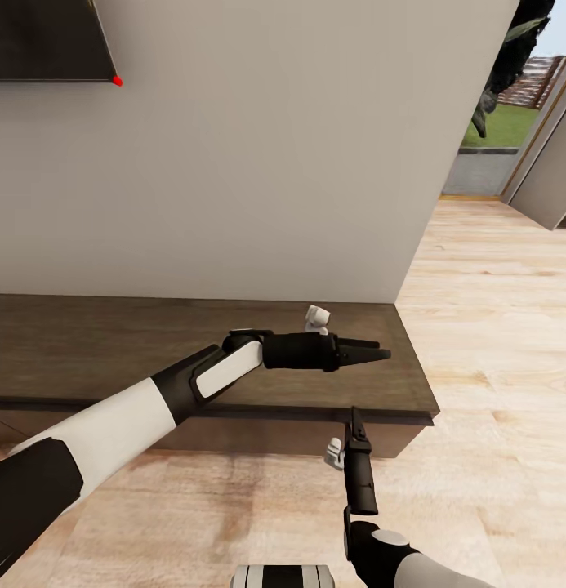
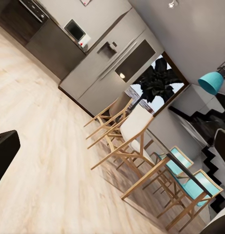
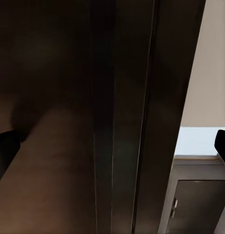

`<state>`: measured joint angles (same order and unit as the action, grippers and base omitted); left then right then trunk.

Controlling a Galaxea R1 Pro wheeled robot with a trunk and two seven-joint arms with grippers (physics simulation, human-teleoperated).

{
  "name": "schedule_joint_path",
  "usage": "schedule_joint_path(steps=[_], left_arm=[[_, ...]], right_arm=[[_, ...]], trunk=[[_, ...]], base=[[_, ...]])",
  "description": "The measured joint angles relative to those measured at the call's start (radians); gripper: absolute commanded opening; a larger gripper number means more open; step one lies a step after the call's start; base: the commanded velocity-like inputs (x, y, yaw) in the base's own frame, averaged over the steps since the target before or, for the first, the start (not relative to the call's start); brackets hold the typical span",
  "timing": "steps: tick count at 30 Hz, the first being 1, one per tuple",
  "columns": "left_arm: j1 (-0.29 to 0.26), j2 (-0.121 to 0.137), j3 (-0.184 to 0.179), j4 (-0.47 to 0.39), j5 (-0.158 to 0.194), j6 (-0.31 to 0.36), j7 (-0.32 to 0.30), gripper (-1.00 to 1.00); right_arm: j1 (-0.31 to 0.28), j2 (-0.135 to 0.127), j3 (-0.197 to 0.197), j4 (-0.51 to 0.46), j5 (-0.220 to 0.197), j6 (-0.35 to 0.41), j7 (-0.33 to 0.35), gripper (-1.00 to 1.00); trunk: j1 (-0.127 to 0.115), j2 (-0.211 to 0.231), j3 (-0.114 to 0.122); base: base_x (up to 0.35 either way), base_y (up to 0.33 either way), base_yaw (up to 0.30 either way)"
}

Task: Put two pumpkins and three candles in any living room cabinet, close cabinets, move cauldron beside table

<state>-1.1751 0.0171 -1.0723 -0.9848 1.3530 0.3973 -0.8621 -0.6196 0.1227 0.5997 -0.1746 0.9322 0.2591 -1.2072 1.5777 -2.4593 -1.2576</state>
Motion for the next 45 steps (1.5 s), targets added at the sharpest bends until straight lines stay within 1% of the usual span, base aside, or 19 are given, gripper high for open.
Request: schedule_joint_path(steps=[6, 7, 24, 27, 32, 45], left_arm=[[0.000, 0.000, 0.000, 0.000, 0.000, 0.000, 0.000, 1.00], [0.000, 0.000, 0.000, 0.000, 0.000, 0.000, 0.000, 1.00], [0.000, 0.000, 0.000, 0.000, 0.000, 0.000, 0.001, 1.00], [0.000, 0.000, 0.000, 0.000, 0.000, 0.000, 0.001, 1.00], [0.000, 0.000, 0.000, 0.000, 0.000, 0.000, 0.001, 1.00], [0.000, 0.000, 0.000, 0.000, 0.000, 0.000, 0.001, 1.00]], right_arm=[[0.000, 0.000, 0.001, -0.001, -0.001, 0.000, 0.000, 1.00], [0.000, 0.000, 0.001, -0.001, -0.001, 0.000, 0.000, -1.00], [0.002, 0.001, -0.004, -0.006, -0.002, 0.001, -0.001, -1.00], [0.003, -0.004, 0.006, -0.007, 0.001, 0.002, -0.005, -1.00], [0.004, -0.007, 0.008, -0.007, 0.003, 0.002, -0.009, -1.00], [0.002, -0.002, -0.006, -0.001, 0.008, 0.000, -0.015, -1.00]], trunk=[[0.000, 0.000, 0.000], [0.000, 0.000, 0.000], [0.000, 0.000, 0.000], [0.000, 0.000, 0.000], [0.000, 0.000, 0.000], [0.000, 0.000, 0.000]], base=[[0.000, 0.000, 0.000], [0.000, 0.000, 0.000], [0.000, 0.000, 0.000], [0.000, 0.000, 0.000], [0.000, 0.000, 0.000], [0.000, 0.000, 0.000]])
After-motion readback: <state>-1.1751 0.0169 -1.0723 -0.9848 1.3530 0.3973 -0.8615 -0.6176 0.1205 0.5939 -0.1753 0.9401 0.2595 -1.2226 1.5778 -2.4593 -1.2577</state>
